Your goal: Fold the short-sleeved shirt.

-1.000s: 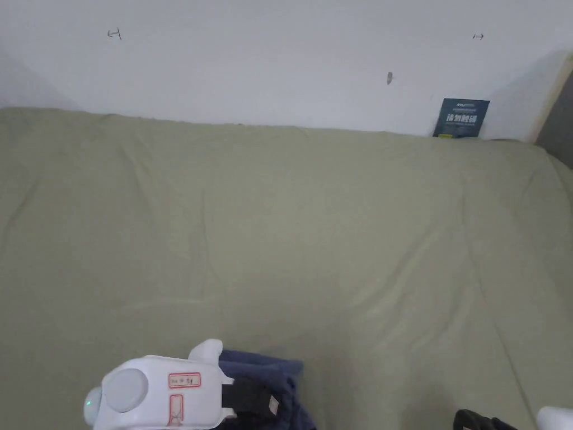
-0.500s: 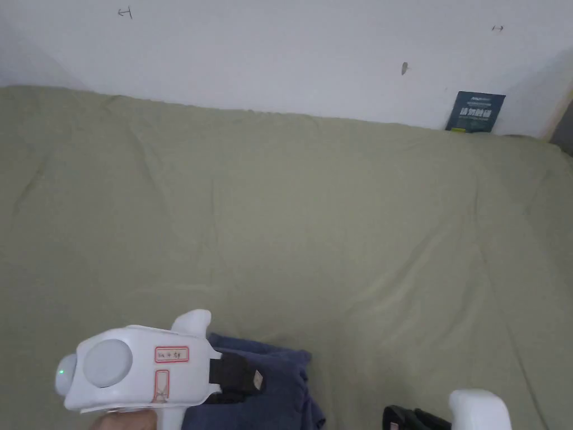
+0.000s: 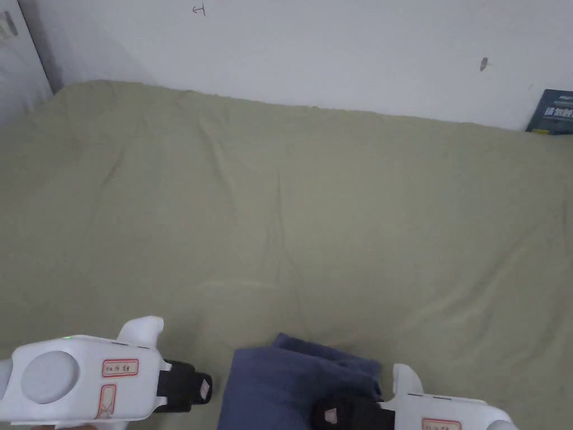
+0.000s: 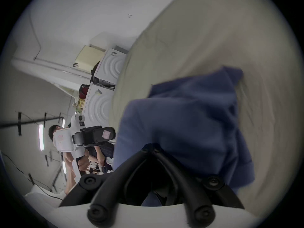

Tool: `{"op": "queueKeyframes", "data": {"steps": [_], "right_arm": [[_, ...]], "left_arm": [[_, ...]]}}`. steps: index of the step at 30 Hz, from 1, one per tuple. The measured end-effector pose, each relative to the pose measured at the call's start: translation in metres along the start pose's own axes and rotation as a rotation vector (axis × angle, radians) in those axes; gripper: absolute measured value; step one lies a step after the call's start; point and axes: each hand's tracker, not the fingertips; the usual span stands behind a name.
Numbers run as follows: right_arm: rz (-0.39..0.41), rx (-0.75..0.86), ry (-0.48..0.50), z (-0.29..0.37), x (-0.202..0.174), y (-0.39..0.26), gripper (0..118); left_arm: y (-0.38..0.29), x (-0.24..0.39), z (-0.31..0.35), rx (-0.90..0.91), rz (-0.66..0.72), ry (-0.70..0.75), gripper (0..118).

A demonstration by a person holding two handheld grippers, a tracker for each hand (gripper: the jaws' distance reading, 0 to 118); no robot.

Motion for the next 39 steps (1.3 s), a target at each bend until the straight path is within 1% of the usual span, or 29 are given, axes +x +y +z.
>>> {"op": "queueKeyframes", "data": {"steps": [1, 2, 3, 4, 5, 6, 7, 8, 9, 10, 11, 13, 15, 18, 19, 20, 21, 22, 23, 24, 25, 26, 27, 29, 32, 33, 35, 38, 39], "right_arm": [[-0.041, 0.001, 0.061, 0.002, 0.014, 0.0, 1], [-0.11, 0.003, 0.127, 0.005, 0.025, -0.001, 0], [-0.152, 0.014, 0.156, 0.007, 0.028, -0.001, 1], [-0.155, 0.012, 0.159, 0.007, 0.028, 0.0, 1], [-0.123, 0.01, 0.135, 0.006, 0.024, 0.0, 0], [-0.097, 0.004, 0.126, 0.006, 0.02, 0.001, 0], [-0.093, 0.003, 0.125, 0.006, 0.021, 0.001, 1], [-0.107, -0.001, 0.133, 0.007, 0.024, 0.003, 0], [-0.129, -0.003, 0.155, 0.008, 0.028, 0.003, 0], [-0.134, -0.003, 0.166, 0.007, 0.028, 0.003, 0], [-0.137, -0.002, 0.167, 0.008, 0.03, 0.003, 0], [-0.164, -0.003, 0.198, 0.008, 0.034, 0.003, 0], [-0.17, -0.005, 0.206, 0.008, 0.035, 0.003, 1], [-0.176, -0.008, 0.215, 0.007, 0.037, 0.004, 1], [-0.182, -0.009, 0.219, 0.006, 0.038, 0.004, 1], [-0.184, -0.013, 0.221, 0.006, 0.039, 0.005, 1], [-0.186, -0.011, 0.227, 0.007, 0.039, 0.004, 1], [-0.191, -0.007, 0.231, 0.008, 0.04, 0.004, 1], [-0.194, -0.004, 0.234, 0.008, 0.04, 0.004, 1], [-0.194, -0.002, 0.224, 0.009, 0.04, 0.005, 1], [-0.193, -0.004, 0.227, 0.009, 0.04, 0.005, 1], [-0.19, -0.002, 0.225, 0.011, 0.037, 0.005, 1], [-0.179, 0.001, 0.2, 0.012, 0.033, 0.005, 1], [-0.153, 0.007, 0.181, 0.015, 0.023, 0.006, 1], [-0.073, 0.033, 0.148, 0.026, 0.005, 0.009, 1], [-0.066, 0.046, 0.138, 0.031, -0.001, 0.011, 1], [-0.019, 0.065, 0.118, 0.04, -0.012, 0.015, 0], [0.022, 0.075, 0.113, 0.051, -0.022, 0.024, 1], [0.037, 0.084, 0.092, 0.054, -0.025, 0.027, 0]], "left_arm": [[0.0, -0.002, -0.002, -0.012, -0.004, -0.008, 0], [-0.001, -0.003, -0.004, -0.029, -0.016, -0.024, 0], [0.0, -0.005, -0.005, -0.04, -0.02, -0.043, 0], [0.001, -0.006, -0.006, -0.049, -0.018, -0.087, 4], [0.002, -0.008, -0.007, -0.047, 0.009, -0.161, 14], [0.005, -0.011, -0.007, -0.053, 0.034, -0.238, 47], [0.007, -0.013, -0.009, -0.066, 0.051, -0.305, 108], [0.01, -0.012, -0.017, -0.099, 0.061, -0.351, 118], [0.01, -0.012, -0.024, -0.146, 0.04, -0.35, 116], [0.013, -0.017, -0.023, -0.089, 0.06, -0.377, 116], [0.014, -0.02, -0.031, -0.14, 0.066, -0.365, 116], [0.015, -0.022, -0.06, -0.185, 0.087, -0.396, 116], [0.013, -0.027, -0.085, -0.229, 0.117, -0.466, 116], [0.015, -0.02, -0.101, -0.178, 0.146, -0.62, 114], [0.015, -0.019, -0.108, -0.175, 0.166, -0.619, 113], [0.015, -0.021, -0.112, -0.184, 0.154, -0.614, 109], [0.015, -0.024, -0.111, -0.175, 0.149, -0.605, 90], [0.015, -0.028, -0.113, -0.156, 0.163, -0.543, 33], [0.013, -0.034, -0.117, -0.163, 0.148, -0.462, 29], [0.011, -0.042, -0.12, -0.164, 0.151, -0.507, 29], [0.011, -0.042, -0.116, -0.167, 0.209, -0.604, 29], [0.012, -0.036, -0.112, -0.163, 0.178, -0.554, 28], [0.014, -0.032, -0.11, -0.158, 0.147, -0.529, 29], [0.019, -0.029, -0.102, -0.16, 0.135, -0.518, 29], [0.034, -0.039, -0.078, -0.146, 0.132, -0.504, 29], [0.042, -0.047, -0.063, -0.135, 0.128, -0.482, 29], [0.061, -0.068, -0.031, -0.095, 0.11, -0.418, 29], [0.095, -0.117, 0.023, -0.058, 0.107, -0.305, 29], [0.108, -0.136, 0.042, -0.042, 0.113, -0.258, 29]]}}
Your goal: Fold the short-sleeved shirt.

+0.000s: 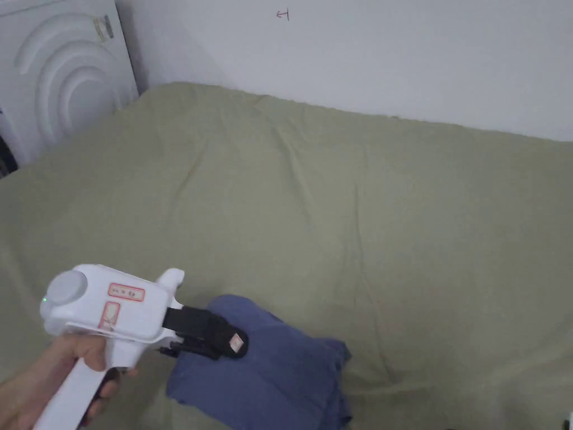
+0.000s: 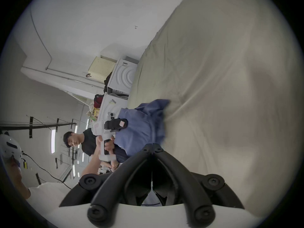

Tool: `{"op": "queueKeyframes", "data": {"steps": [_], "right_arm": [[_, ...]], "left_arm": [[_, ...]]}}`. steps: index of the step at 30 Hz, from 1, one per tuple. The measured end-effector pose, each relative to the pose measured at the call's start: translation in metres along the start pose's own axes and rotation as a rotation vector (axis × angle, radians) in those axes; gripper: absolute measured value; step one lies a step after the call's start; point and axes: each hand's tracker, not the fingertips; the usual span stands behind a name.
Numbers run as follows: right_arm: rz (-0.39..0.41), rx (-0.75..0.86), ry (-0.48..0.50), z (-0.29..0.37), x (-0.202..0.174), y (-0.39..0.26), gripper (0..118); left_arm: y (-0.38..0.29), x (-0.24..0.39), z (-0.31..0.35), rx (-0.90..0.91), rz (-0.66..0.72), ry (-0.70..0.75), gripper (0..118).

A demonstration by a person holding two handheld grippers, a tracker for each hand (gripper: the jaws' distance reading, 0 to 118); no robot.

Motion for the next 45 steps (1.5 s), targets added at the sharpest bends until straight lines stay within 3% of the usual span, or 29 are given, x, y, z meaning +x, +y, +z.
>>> {"op": "queueKeyframes", "data": {"steps": [5, 7, 10, 12, 13, 14, 15, 16, 17, 20, 22, 23, 24, 25, 27, 28, 32, 35, 41, 45], "right_arm": [[0.014, 0.035, -0.036, 0.004, -0.009, 0.008, 0], [0.002, 0.039, -0.051, 0.003, -0.009, 0.011, 1], [0.005, 0.051, -0.073, 0.002, -0.01, 0.011, 0], [-0.005, 0.055, -0.079, 0.001, -0.011, 0.012, 0], [-0.005, 0.055, -0.083, 0.0, -0.012, 0.012, 1], [-0.001, 0.053, -0.088, 0.0, -0.013, 0.013, 0], [0.002, 0.053, -0.09, 0.0, -0.013, 0.015, 1], [0.002, 0.052, -0.088, 0.001, -0.014, 0.016, 1], [0.003, 0.051, -0.089, 0.001, -0.016, 0.017, 1], [0.036, 0.068, -0.092, 0.009, -0.024, 0.018, 1], [0.038, 0.089, -0.078, 0.017, -0.031, 0.018, 1], [0.056, 0.101, -0.071, 0.024, -0.034, 0.018, 0], [0.083, 0.113, -0.082, 0.03, -0.04, 0.018, 0], [0.115, 0.128, -0.112, 0.036, -0.048, 0.018, 1], [0.199, 0.174, -0.19, 0.053, -0.065, 0.015, 0], [0.246, 0.22, -0.252, 0.06, -0.076, 0.013, 0], [0.469, 0.405, -0.601, 0.082, -0.124, 0.002, 1], [0.564, 0.537, -0.744, 0.096, -0.142, -0.005, 1], [0.709, 0.701, -0.853, 0.122, -0.178, -0.024, 1], [0.729, 0.739, -0.87, 0.137, -0.19, -0.035, 1]], "left_arm": [[0.048, -0.056, 0.073, 0.001, 0.03, 0.066, 29], [0.06, -0.077, 0.08, -0.02, 0.104, 0.052, 29], [0.071, -0.1, 0.086, -0.009, 0.083, 0.073, 29], [0.073, -0.108, 0.083, -0.012, 0.142, 0.043, 30], [0.072, -0.107, 0.08, -0.02, 0.128, 0.048, 54], [0.072, -0.112, 0.08, 0.005, 0.104, 0.096, 92], [0.071, -0.109, 0.077, 0.019, 0.084, 0.135, 118], [0.061, -0.11, 0.084, 0.034, 0.088, 0.199, 117], [0.066, -0.109, 0.08, 0.117, 0.039, 0.157, 117], [0.056, -0.095, 0.098, 0.155, 0.067, 0.178, 117], [0.053, -0.06, 0.112, 0.201, 0.001, 0.235, 111], [0.047, -0.045, 0.119, 0.259, -0.035, 0.296, 97], [0.044, -0.032, 0.124, 0.284, -0.048, 0.319, 64], [0.038, -0.015, 0.129, 0.331, -0.061, 0.344, 0], [0.032, 0.027, 0.13, 0.401, -0.204, 0.46, 0], [0.026, 0.047, 0.126, 0.374, -0.208, 0.516, 0], [-0.016, 0.149, 0.08, 0.47, -0.35, 0.486, 0], [-0.05, 0.218, 0.042, 0.599, -0.393, 0.45, 0], [-0.117, 0.32, -0.03, 0.776, -0.642, 0.498, 0], [-0.144, 0.359, -0.059, 0.795, -0.648, 0.399, 0]]}}
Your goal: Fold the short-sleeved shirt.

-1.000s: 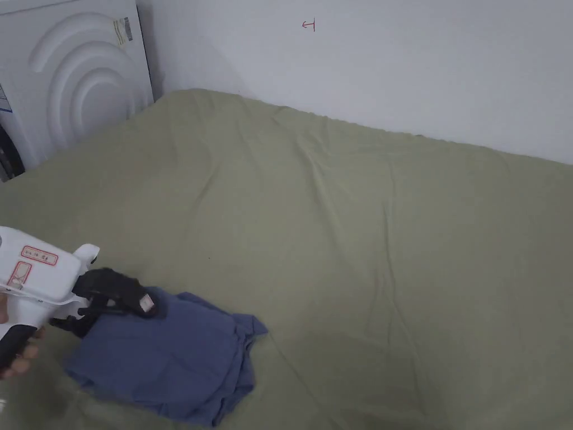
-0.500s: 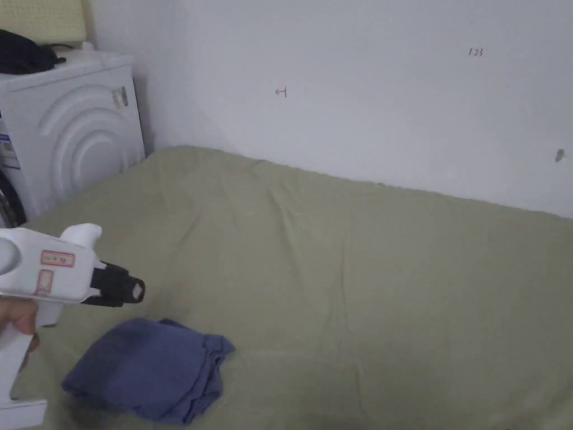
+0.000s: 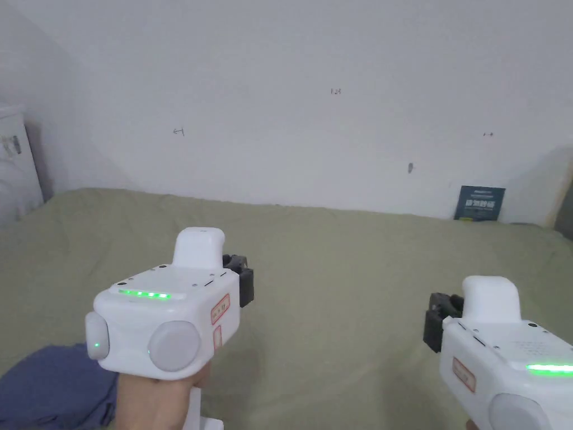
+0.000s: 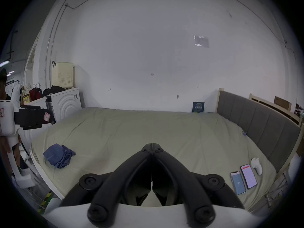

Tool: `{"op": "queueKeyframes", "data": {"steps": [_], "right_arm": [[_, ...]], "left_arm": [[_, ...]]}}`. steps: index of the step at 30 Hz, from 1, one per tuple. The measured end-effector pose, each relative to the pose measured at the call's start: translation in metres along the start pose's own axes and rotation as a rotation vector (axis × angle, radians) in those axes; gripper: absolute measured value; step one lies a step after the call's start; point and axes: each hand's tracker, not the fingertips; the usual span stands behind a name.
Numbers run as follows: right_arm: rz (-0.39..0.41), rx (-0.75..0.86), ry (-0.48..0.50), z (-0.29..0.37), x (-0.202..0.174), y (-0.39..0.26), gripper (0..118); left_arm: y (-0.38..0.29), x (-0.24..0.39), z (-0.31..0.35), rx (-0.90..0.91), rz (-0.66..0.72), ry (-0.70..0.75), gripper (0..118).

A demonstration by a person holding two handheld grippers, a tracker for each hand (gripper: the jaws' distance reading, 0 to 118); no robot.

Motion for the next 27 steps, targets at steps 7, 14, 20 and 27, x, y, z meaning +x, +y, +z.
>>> {"op": "queueKeyframes", "data": {"steps": [7, 14, 20, 27], "right_arm": [[0.037, 0.044, -0.056, 0.031, 0.012, 0.006, 1], [-0.02, 0.073, -0.09, 0.045, 0.019, 0.003, 1], [-0.021, 0.083, -0.105, 0.047, 0.021, 0.009, 1], [0.039, 0.171, -0.197, 0.043, 0.01, 0.014, 118]], "left_arm": [[0.005, 0.037, 0.02, 0.114, -0.087, 0.073, 0], [-0.013, 0.041, 0.035, 0.074, -0.091, 0.113, 0], [-0.004, 0.033, 0.036, 0.096, -0.045, 0.119, 4], [0.001, 0.031, 0.024, 0.053, -0.062, 0.146, 118]]}}
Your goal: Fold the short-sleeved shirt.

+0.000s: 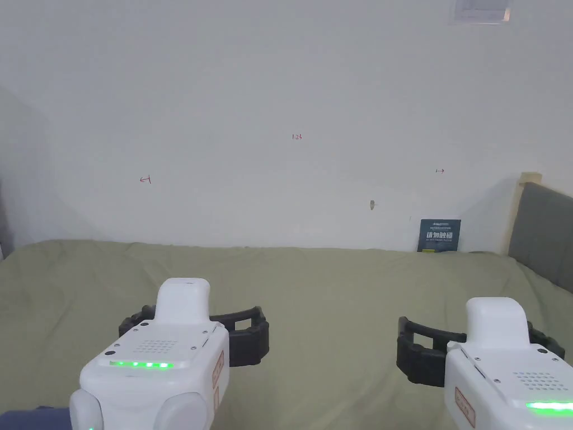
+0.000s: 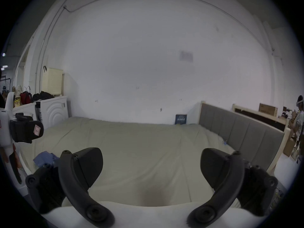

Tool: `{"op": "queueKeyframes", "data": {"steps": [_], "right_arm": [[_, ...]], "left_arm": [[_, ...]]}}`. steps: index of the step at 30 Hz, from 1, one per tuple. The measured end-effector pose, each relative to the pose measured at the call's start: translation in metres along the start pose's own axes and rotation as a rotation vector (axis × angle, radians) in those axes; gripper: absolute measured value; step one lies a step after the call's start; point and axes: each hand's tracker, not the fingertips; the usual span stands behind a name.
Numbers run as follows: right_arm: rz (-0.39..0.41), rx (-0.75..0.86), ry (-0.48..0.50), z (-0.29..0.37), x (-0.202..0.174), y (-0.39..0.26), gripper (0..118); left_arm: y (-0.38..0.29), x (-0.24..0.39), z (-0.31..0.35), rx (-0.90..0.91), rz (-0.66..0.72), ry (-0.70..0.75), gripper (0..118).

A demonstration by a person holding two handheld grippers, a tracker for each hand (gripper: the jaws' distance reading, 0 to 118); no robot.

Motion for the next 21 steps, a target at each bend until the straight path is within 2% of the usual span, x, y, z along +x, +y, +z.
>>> {"op": "queueKeyframes", "data": {"steps": [2, 3, 5, 11, 12, 16, 21], "right_arm": [[-0.019, -0.034, 0.021, -0.001, -0.008, -0.003, 118], [-0.029, -0.043, 0.034, -0.002, 0.005, 0.001, 118], [-0.037, -0.057, 0.038, -0.002, 0.005, 0.001, 118], [0.002, -0.063, 0.041, -0.004, 0.005, 0.002, 118], [0.005, -0.061, 0.043, -0.003, 0.004, 0.003, 118], [-0.009, -0.075, 0.06, -0.006, 0.004, 0.005, 118], [-0.02, -0.091, 0.074, -0.009, 0.005, 0.005, 118]], "left_arm": [[-0.004, -0.002, 0.0, 0.027, 0.0, 0.004, 118], [-0.006, -0.002, -0.002, 0.033, 0.002, -0.006, 118], [-0.004, -0.001, -0.002, 0.009, -0.016, 0.006, 118], [0.005, -0.002, 0.001, 0.016, -0.031, 0.015, 118], [0.008, 0.0, -0.002, -0.041, -0.037, 0.057, 118], [0.003, 0.005, 0.0, -0.06, -0.122, 0.044, 118], [0.007, -0.003, 0.006, -0.049, -0.013, -0.051, 118]]}}
